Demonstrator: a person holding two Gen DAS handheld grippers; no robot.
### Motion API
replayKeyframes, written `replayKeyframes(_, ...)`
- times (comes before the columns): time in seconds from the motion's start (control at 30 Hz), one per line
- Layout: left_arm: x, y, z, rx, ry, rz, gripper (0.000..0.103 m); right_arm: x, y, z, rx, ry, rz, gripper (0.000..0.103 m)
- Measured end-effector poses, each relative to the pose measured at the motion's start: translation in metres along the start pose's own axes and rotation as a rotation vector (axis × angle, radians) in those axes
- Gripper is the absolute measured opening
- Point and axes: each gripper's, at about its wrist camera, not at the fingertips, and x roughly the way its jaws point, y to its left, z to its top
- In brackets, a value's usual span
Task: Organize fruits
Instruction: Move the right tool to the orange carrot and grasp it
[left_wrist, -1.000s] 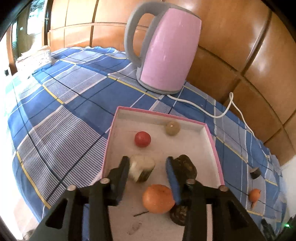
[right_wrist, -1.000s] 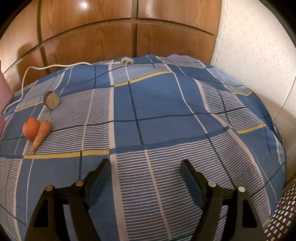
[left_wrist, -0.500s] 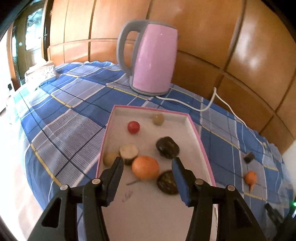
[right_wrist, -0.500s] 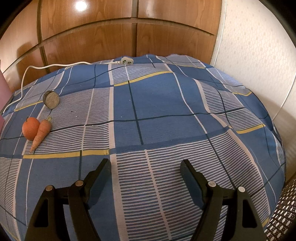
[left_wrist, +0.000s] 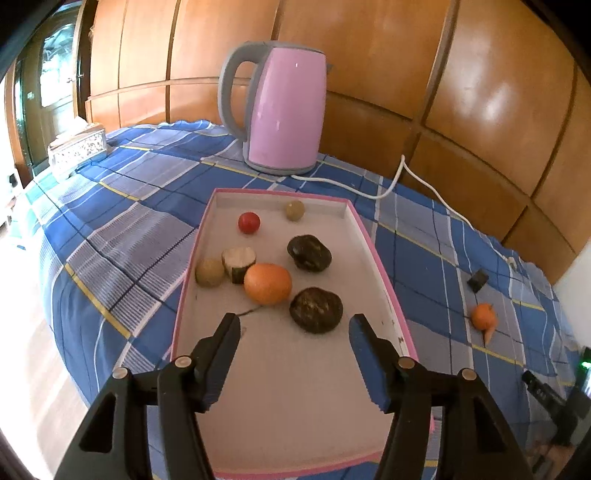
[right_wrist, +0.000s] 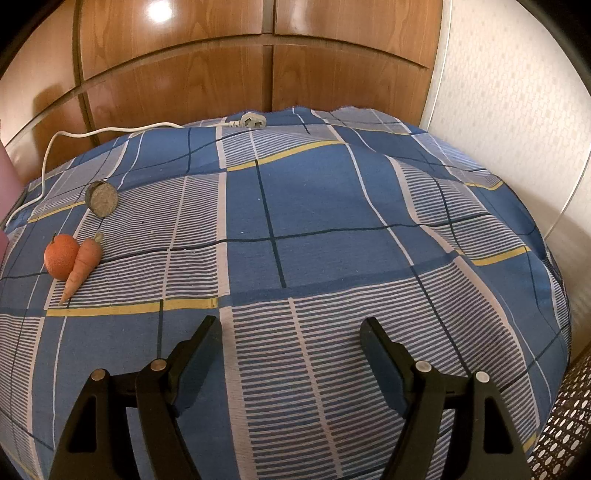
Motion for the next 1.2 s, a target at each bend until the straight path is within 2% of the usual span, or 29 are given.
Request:
replayKeyframes(0.47,-0.001,0.002,-0.016,-0.021,0.024,-0.008,0.064,0.002,-0.001,0.003,0.004,0.021,0.007,0.078)
replayKeyframes(0.53,-0.004,0.002,-0.021,-0.015,0.020,-0.008,0.064,0.002,0.000,0.008,0.011,0.053,0.029,0.071)
replayKeyframes(0.67,-0.005,0.003,-0.030,-0.010,0.017,-0.006,0.064,-0.007,0.019,0.018,-0.009,0.066,0.168,0.062)
replayKeyframes(0.73,-0.005,0.005,-0.033,-0.016,0.022,-0.003,0.064,-0.010,0.039,0.021,-0.050,0.082,0.245,0.052)
replayKeyframes(0.83,-0.004,0.007,-0.036,-0.019,0.026,0.008,0.069,-0.012,0.063,0.026,-0.080,0.099,0.330,0.047)
replayKeyframes(0.93,-0.003,0.009,-0.037,-0.028,0.025,0.007,0.069,-0.012,0.081,0.038,-0.075,0.113,0.388,0.045)
replayKeyframes(1.0,-0.004,0.008,-0.037,-0.027,0.022,0.005,0.069,-0.009,0.090,0.044,-0.100,0.126,0.383,0.040)
replayKeyframes(1.1,-0.004,0.007,-0.037,-0.020,0.022,0.001,0.069,-0.001,0.110,0.047,-0.177,0.169,0.387,0.040)
replayKeyframes(1.2,-0.004,0.006,-0.037,-0.014,0.021,0.001,0.069,0.003,0.126,0.046,-0.259,0.172,0.346,0.036)
